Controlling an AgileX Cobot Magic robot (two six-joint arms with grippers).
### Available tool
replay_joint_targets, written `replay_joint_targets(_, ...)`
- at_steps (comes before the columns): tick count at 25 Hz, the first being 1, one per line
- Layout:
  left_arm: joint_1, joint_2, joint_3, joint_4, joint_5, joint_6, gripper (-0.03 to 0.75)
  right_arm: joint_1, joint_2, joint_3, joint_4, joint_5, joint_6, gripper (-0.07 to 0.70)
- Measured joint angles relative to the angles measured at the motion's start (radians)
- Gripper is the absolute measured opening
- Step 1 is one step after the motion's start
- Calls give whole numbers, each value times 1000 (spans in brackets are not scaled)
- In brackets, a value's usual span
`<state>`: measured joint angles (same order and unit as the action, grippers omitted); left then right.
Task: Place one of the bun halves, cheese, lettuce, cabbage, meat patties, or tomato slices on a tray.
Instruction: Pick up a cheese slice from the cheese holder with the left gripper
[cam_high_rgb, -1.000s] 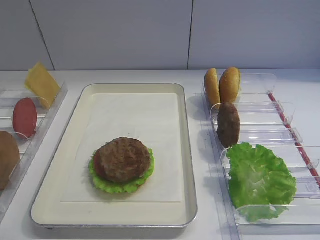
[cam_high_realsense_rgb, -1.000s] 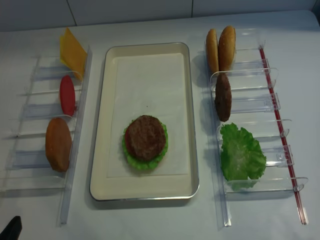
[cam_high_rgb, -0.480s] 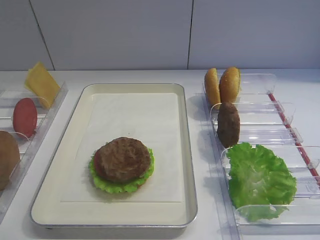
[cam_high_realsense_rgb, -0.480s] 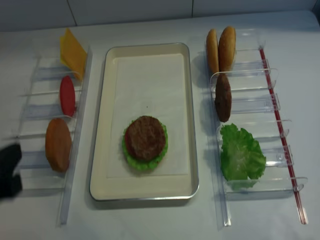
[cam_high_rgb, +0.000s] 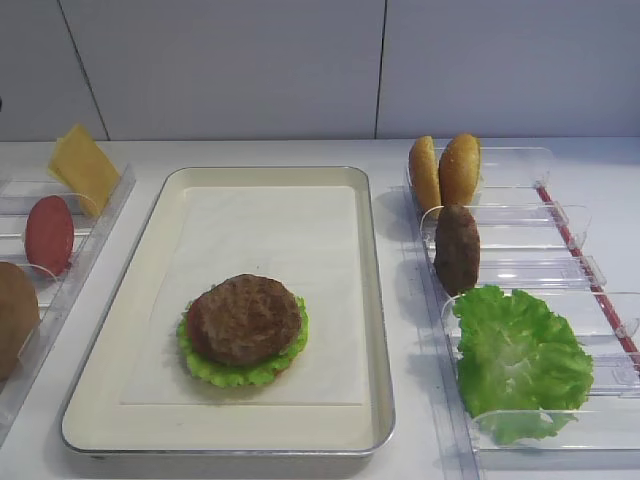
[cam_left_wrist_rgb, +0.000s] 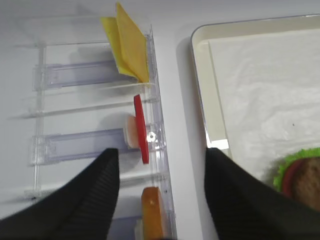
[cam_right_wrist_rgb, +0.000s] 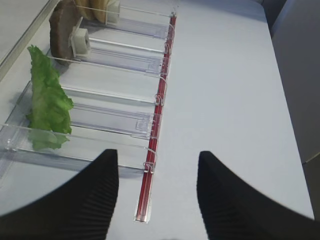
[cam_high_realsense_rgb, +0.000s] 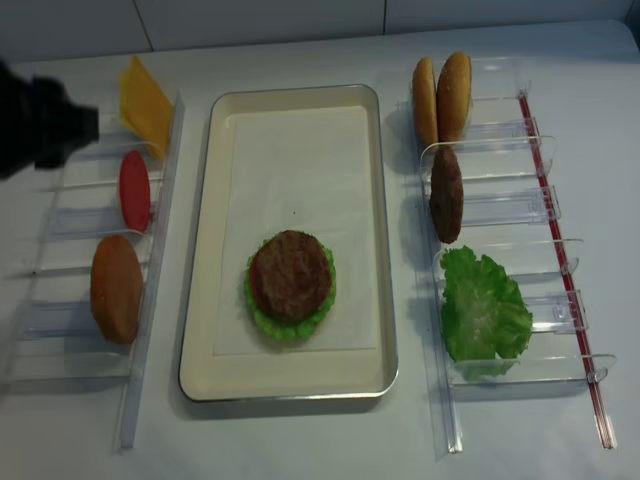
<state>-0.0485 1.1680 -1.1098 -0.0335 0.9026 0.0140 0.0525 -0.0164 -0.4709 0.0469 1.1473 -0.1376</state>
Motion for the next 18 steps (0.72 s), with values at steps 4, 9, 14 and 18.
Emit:
replay_joint_targets(4,0,165,-115,-2,-4,24,394,0,0,0,0,0,0,407)
replay_joint_targets(9,0,348,-247,-68,-7,83,394,0,0,0,0,2,0,407)
replay_joint_targets(14,17,507,-368,-79,-7,102,394,0,0,0,0,2,0,407)
replay_joint_targets(18,50,596,-446,-86,-13,106,394,0,0,0,0,2,0,407)
